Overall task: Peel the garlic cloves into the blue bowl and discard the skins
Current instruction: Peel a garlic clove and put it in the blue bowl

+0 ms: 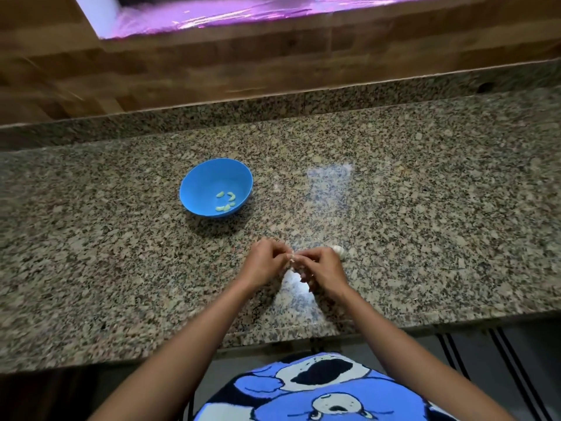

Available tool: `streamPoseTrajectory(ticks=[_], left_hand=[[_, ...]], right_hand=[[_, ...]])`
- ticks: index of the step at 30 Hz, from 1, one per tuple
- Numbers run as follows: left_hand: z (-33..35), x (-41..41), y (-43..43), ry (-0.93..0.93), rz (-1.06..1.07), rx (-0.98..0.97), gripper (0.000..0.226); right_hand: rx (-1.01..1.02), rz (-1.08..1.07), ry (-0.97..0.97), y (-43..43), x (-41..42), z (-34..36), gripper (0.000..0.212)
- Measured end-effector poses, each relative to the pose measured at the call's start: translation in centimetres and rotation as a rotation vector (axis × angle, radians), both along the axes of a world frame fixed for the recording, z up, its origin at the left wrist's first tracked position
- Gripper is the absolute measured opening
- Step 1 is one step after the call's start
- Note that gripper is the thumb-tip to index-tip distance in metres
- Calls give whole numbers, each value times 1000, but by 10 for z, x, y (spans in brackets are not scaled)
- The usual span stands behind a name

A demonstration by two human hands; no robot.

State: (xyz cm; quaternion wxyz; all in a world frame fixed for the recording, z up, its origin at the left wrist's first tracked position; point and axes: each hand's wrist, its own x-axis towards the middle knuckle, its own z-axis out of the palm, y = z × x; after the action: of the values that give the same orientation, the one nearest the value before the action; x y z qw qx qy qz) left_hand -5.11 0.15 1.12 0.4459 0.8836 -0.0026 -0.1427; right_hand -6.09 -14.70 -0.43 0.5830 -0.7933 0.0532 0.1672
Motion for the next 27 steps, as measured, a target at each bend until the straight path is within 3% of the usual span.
streamPoseTrajectory(ticks=[5,9,14,18,20,22,27], left_hand=[[-5,-5,1,-205,-102,232,14],[-6,-1,6,-163,-163,247,18],[10,9,16,216,-56,-200,21],[13,8,18,421,63,-537,17],[8,3,16,370,84,-531,15],[1,0,17,162,31,-312,10],[-11,-2,17,-321,-84,35,15]], right_hand=[[-5,137,43,1,12,7,13],[-314,226,-275,1,13,8,14],[-471,381,-538,-3,16,16,21],[-599,523,-583,-1,25,27,25],[-653,563,-493,2,28,31,27],[-579,510,-334,2,29,28,24],[143,153,310,-1,29,29,16]])
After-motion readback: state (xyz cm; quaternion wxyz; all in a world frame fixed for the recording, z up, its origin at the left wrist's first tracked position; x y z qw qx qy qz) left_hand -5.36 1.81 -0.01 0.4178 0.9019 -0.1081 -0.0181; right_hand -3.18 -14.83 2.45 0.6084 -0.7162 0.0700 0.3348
